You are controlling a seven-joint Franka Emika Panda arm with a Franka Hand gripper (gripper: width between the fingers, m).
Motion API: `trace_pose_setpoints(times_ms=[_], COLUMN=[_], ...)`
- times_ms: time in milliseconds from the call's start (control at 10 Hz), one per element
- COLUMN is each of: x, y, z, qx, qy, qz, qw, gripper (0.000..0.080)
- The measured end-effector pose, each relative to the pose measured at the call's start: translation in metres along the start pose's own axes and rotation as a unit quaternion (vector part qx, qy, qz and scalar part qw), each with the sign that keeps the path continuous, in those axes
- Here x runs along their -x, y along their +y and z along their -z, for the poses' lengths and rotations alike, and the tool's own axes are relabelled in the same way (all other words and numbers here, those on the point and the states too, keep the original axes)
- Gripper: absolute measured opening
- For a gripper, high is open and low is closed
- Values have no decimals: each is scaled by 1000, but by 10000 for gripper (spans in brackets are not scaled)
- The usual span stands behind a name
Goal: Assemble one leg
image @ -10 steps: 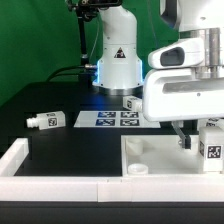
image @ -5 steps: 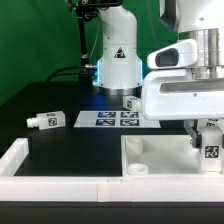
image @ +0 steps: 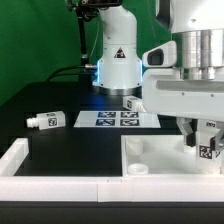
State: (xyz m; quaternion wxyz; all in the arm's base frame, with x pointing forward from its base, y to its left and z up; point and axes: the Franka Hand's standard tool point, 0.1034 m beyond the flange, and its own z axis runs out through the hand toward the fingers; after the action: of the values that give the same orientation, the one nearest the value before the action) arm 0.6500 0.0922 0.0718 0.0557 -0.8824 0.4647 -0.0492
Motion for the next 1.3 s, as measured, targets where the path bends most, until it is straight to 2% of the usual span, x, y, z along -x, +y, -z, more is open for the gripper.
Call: trace_pose_setpoints(times_ms=[100, 300, 500, 600, 700, 800, 900, 1000, 1100, 1300], x=[1, 5, 7, 7, 7, 9, 12, 12, 16, 18], y=[2, 5, 6, 7, 7, 10, 11, 9, 10, 11], z=[0, 0, 0, 0, 0, -2, -3, -4, -5, -6], qx=[4, 6, 9, 11, 11, 21, 36, 31, 33, 31], qy=[-3, -19, -29, -29, -29, -32, -43, -46, -53, -55], qz=[-54, -211, -300, -306, -293, -230, -150, -76, -7, 36], qw=[999, 977, 954, 951, 956, 972, 987, 996, 998, 997], gripper=[284, 284, 284, 284, 336, 470, 470, 609, 638, 647])
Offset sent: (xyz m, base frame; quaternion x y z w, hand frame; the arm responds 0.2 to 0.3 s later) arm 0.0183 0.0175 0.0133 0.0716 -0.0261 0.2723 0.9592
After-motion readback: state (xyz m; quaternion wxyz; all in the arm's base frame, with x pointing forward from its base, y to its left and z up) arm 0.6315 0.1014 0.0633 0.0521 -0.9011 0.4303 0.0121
